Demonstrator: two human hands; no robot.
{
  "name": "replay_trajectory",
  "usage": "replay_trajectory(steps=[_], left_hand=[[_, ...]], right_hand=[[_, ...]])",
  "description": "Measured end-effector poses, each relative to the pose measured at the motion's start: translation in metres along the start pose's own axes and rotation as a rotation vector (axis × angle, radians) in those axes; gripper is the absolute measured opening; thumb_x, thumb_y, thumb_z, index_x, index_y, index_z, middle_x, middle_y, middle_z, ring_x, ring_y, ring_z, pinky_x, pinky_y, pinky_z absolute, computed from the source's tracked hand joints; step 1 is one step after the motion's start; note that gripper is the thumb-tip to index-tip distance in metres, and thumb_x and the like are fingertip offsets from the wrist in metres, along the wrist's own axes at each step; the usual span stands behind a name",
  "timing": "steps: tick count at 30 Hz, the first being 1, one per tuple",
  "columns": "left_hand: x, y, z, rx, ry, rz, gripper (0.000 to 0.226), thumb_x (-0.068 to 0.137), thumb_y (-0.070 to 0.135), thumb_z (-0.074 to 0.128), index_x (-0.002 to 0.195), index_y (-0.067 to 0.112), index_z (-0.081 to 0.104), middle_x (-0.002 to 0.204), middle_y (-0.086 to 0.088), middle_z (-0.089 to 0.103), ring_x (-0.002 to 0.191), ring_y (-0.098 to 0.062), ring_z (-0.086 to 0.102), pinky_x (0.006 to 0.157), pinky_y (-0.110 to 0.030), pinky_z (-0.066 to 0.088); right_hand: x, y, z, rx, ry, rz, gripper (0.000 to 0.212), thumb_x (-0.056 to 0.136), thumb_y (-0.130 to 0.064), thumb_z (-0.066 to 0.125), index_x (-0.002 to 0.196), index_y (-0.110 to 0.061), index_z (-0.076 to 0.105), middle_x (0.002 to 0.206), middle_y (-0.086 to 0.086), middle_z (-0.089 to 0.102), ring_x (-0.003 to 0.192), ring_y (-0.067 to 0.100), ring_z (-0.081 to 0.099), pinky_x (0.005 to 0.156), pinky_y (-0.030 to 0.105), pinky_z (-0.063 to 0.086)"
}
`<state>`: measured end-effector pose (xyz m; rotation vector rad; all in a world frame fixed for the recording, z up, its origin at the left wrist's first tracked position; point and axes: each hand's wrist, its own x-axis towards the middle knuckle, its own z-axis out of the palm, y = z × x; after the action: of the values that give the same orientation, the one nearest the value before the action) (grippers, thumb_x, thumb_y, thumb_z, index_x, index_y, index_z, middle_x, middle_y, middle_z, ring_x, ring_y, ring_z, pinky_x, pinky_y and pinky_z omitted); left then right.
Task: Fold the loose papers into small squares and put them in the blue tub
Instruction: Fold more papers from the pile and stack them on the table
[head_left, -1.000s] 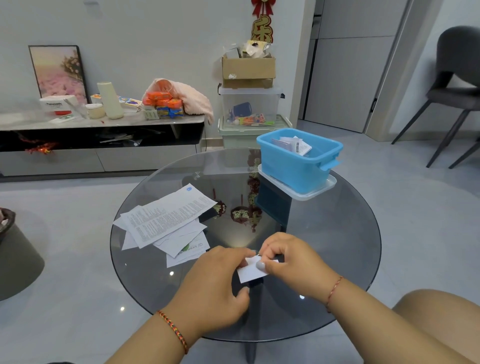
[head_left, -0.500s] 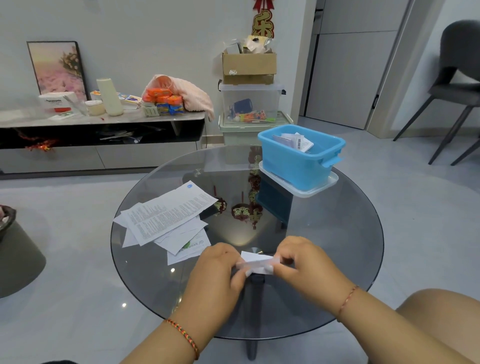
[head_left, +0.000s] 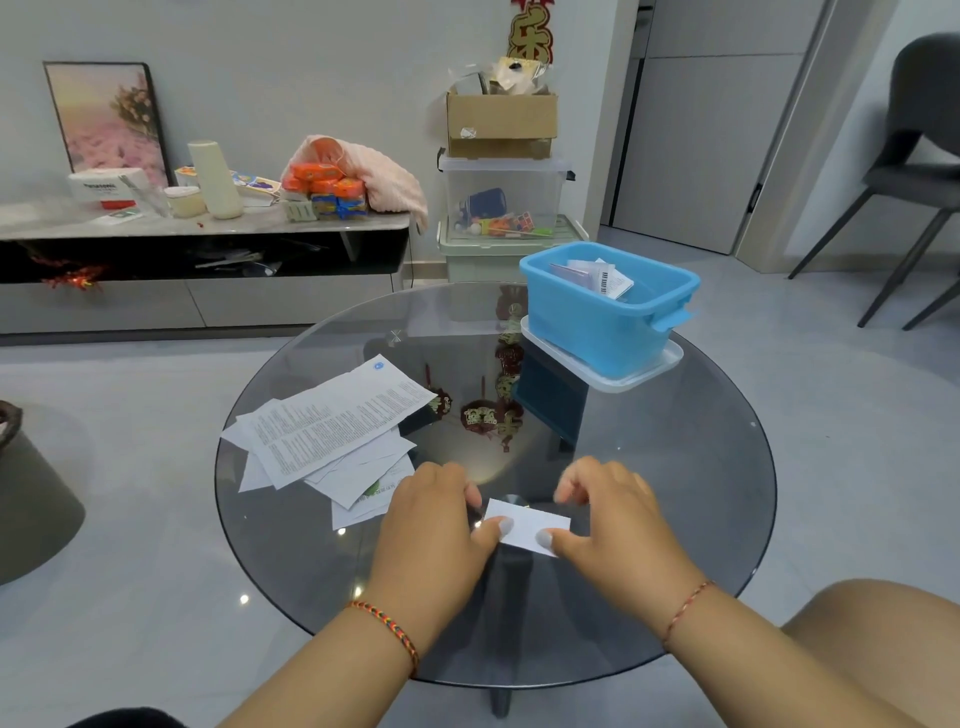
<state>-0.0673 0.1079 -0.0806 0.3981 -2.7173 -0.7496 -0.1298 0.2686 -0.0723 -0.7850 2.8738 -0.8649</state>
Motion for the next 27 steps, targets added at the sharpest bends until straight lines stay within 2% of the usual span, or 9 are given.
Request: replay_trajectory(steps=[2,3,5,8,13,17,21,25,27], left_hand=[[0.001,-0.001,0.0,-0.007,-0.01,0.033,0.022,0.08,0.042,0.066,0.088,0.031,0.049,0.093,0.01,0.046,0.09,-0.012,0.044,0.078,-0.026,0.039],[0.0,-0.001,0.0,-0.012,-0.018,0.04,0.02,0.081,0.041,0.066,0.089,0.032,0.05,0.093,0.01,0.045,0.091,-0.012,0.045,0.079,-0.027,0.041],[0.0,0.0,-0.001,-0.026,-0.031,0.046,0.014,0.082,0.04,0.065,0.09,0.034,0.054,0.093,0.011,0.044,0.093,-0.012,0.046,0.081,-0.028,0.042],[0.0,-0.001,-0.002,-0.042,-0.048,0.07,0.009,0.083,0.036,0.065,0.089,0.035,0.059,0.094,0.01,0.045,0.093,-0.01,0.047,0.082,-0.028,0.042],[0.001,-0.007,-0.003,-0.078,-0.056,0.08,0.008,0.086,0.028,0.064,0.09,0.035,0.064,0.097,0.012,0.048,0.089,-0.005,0.048,0.076,-0.018,0.038],[0.001,-0.01,-0.001,-0.075,-0.035,0.095,0.014,0.088,0.027,0.062,0.099,0.033,0.068,0.099,0.012,0.048,0.093,-0.006,0.048,0.076,-0.014,0.034],[-0.004,-0.015,0.004,-0.068,0.025,0.119,0.016,0.089,0.027,0.06,0.101,0.031,0.07,0.092,0.013,0.044,0.088,-0.004,0.045,0.068,-0.007,0.031],[-0.011,-0.017,0.008,-0.034,0.104,0.203,0.021,0.09,0.023,0.057,0.105,0.024,0.071,0.09,0.008,0.044,0.089,-0.012,0.044,0.074,-0.02,0.036],[-0.013,-0.018,0.007,-0.019,0.092,0.25,0.025,0.09,0.026,0.051,0.106,0.022,0.07,0.09,0.005,0.046,0.088,-0.014,0.045,0.075,-0.023,0.039]], right_hand=[[-0.003,-0.002,0.003,-0.042,0.042,-0.161,0.022,0.082,-0.022,0.067,0.095,-0.038,0.06,0.09,-0.012,0.043,0.094,0.012,0.039,0.076,0.023,0.034],[-0.005,-0.001,0.006,-0.083,0.072,-0.255,0.024,0.079,-0.017,0.063,0.092,-0.038,0.067,0.085,-0.01,0.046,0.087,0.015,0.043,0.07,0.023,0.035],[-0.01,-0.003,0.008,-0.174,0.119,-0.378,0.025,0.075,-0.021,0.051,0.081,-0.035,0.072,0.073,-0.008,0.046,0.069,0.015,0.046,0.058,0.022,0.034],[-0.017,-0.003,0.004,-0.313,0.171,-0.414,0.024,0.075,-0.029,0.048,0.072,-0.031,0.072,0.067,-0.01,0.042,0.062,0.013,0.042,0.052,0.026,0.034],[-0.029,0.004,-0.002,-0.431,0.223,-0.453,0.029,0.073,-0.029,0.044,0.069,-0.027,0.073,0.062,-0.008,0.044,0.058,0.017,0.043,0.05,0.029,0.03],[-0.039,0.002,0.0,-0.454,0.233,-0.446,0.022,0.067,-0.031,0.048,0.066,-0.023,0.069,0.064,-0.006,0.045,0.061,0.018,0.042,0.05,0.03,0.034],[-0.044,-0.003,0.005,-0.428,0.238,-0.516,0.038,0.07,-0.041,0.051,0.097,-0.024,0.072,0.08,-0.008,0.058,0.072,0.015,0.056,0.06,0.027,0.045],[-0.048,-0.006,0.018,-0.352,0.199,-0.567,0.039,0.077,-0.046,0.048,0.095,-0.025,0.075,0.088,-0.012,0.068,0.079,0.009,0.066,0.063,0.02,0.051],[-0.048,-0.004,0.024,-0.332,0.178,-0.55,0.044,0.088,-0.047,0.039,0.093,-0.024,0.076,0.089,-0.014,0.07,0.084,0.007,0.068,0.064,0.018,0.052]])
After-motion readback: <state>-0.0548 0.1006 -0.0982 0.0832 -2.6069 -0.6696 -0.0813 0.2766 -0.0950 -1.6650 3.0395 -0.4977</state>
